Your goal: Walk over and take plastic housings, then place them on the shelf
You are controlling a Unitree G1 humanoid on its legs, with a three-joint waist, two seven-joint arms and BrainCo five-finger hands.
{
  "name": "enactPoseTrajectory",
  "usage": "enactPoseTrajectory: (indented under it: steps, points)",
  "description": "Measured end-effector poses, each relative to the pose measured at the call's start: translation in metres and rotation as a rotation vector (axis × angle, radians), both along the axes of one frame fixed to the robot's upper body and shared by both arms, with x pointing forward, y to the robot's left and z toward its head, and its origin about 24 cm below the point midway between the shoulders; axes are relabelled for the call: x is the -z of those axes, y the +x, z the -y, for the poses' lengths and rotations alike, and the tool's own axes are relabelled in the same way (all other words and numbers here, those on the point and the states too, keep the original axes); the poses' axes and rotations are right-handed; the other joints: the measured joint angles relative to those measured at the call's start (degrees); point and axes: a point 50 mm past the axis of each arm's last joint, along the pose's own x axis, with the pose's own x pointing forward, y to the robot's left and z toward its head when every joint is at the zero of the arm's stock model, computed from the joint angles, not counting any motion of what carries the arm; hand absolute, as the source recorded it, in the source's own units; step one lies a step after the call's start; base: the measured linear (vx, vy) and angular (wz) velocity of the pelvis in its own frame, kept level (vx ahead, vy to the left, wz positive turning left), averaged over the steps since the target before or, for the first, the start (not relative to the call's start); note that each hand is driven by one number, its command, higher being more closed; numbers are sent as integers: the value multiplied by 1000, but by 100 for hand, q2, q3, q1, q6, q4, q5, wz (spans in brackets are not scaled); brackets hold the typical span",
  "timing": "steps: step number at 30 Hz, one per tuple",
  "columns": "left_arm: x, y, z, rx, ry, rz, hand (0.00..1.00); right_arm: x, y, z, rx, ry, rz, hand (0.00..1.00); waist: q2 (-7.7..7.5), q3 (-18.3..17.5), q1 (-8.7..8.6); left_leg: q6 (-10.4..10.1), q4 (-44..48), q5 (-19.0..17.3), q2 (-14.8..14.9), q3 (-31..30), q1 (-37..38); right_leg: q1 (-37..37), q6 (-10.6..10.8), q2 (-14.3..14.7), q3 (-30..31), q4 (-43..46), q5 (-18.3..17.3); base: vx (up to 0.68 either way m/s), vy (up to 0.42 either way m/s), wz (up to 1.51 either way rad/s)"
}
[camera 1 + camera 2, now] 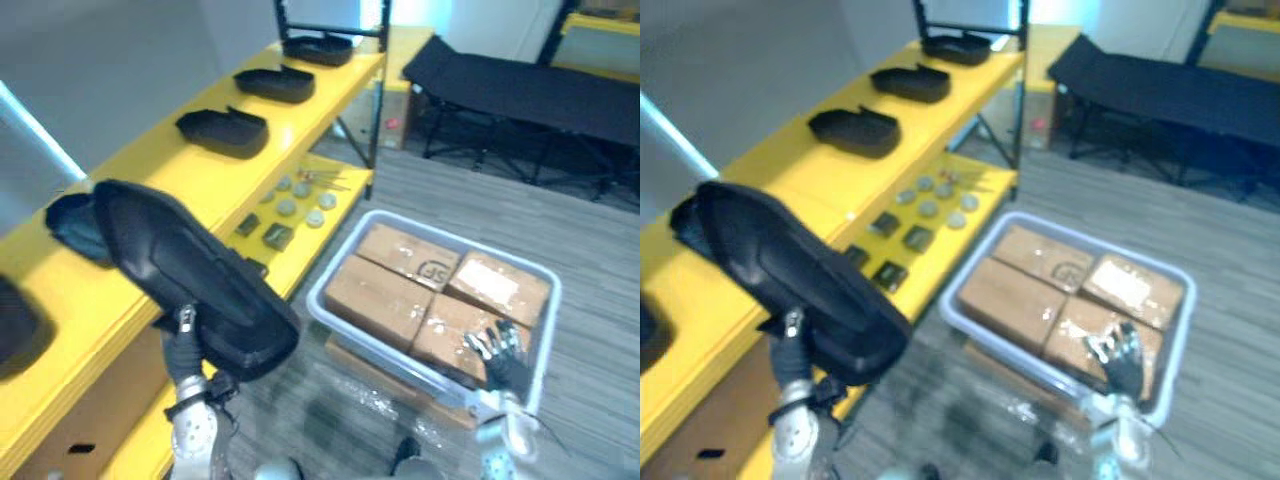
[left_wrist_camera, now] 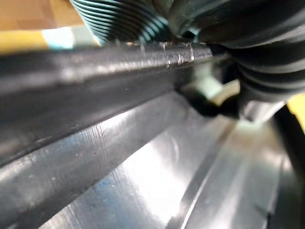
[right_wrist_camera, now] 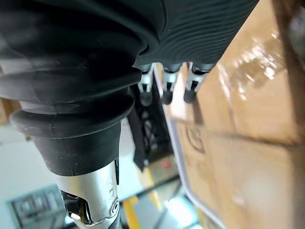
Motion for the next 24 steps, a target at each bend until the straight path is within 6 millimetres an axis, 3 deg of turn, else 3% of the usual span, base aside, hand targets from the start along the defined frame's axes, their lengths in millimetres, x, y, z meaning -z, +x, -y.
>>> enactPoseTrajectory:
  steps: [3,5,6,8,10,12,15,16,17,18,19,21,24]
  points:
    - [4,-6,-6,3,29,-29,100,4,-7,-13,-13,33,1,0,-126,-36,31,81,-182,52,-161,-113,-16,39,27,-58,35,-126,-3,-69,100,39]
    - [1,-6,-10,16,60,-23,100,0,-15,-13,-12,25,24,0,-169,-71,20,133,-301,110,-314,-407,-80,30,168,-109,213,-33,-125,17,48,62]
    - [-1,-5,-10,22,64,-17,100,-2,-16,-13,-9,18,38,0,-163,-68,-12,154,-303,136,-343,-542,-109,26,235,-77,387,24,-212,71,-17,91]
    - [-8,4,-2,70,67,22,100,-7,-24,-10,0,-6,73,0,-142,-71,-99,164,-451,273,-477,-1189,-133,38,219,198,1317,301,-735,88,-51,125]
    - [-12,11,7,105,60,54,100,-10,-25,-11,-25,-19,99,0,-172,-91,-133,121,-563,438,-566,-1610,-176,62,226,225,1650,526,-927,159,-65,136]
    - [-18,15,12,117,55,79,100,-18,-12,-22,-152,-59,155,0,-193,-93,-105,11,-665,694,-579,-2083,-204,226,191,265,1457,614,-977,208,-38,132]
    - [-20,7,6,52,53,78,100,-38,17,-39,-358,-145,279,0,-177,-84,141,-4,-609,709,-427,-2412,-76,439,109,377,1215,949,-1031,109,-70,64]
    - [-20,6,4,40,52,79,100,-42,22,-42,-390,-158,302,0,-146,-64,149,-6,-597,712,-375,-2521,-30,427,76,392,1171,1181,-1059,65,-79,68]
    - [-21,5,1,10,49,82,100,-50,36,-50,-455,-197,347,0,-168,-69,227,-11,-563,716,-315,-2638,18,415,-103,406,1186,1146,-1404,38,-102,62]
    - [-24,2,-8,-25,69,88,100,-59,48,-59,-506,-219,396,0,-385,-84,365,-21,-484,712,-428,-2723,-12,465,-99,374,1164,820,-1271,20,-177,62]
    - [-25,1,-13,-38,84,90,100,-65,54,-63,-526,-236,424,0,-440,-55,394,-97,-425,666,-468,-2798,-23,529,14,349,1106,816,-1332,35,-195,60]
    - [-21,-7,-18,-65,83,65,100,-69,68,-67,-568,-279,434,0,-355,5,546,-262,-306,557,-342,-3008,-37,818,54,497,892,588,-1358,14,-147,48]
    - [-14,-17,-18,-66,69,31,100,-68,68,-67,-561,-281,421,0,-232,6,615,-328,-248,479,-267,-2988,-108,1002,50,601,613,413,-1360,-33,-63,47]
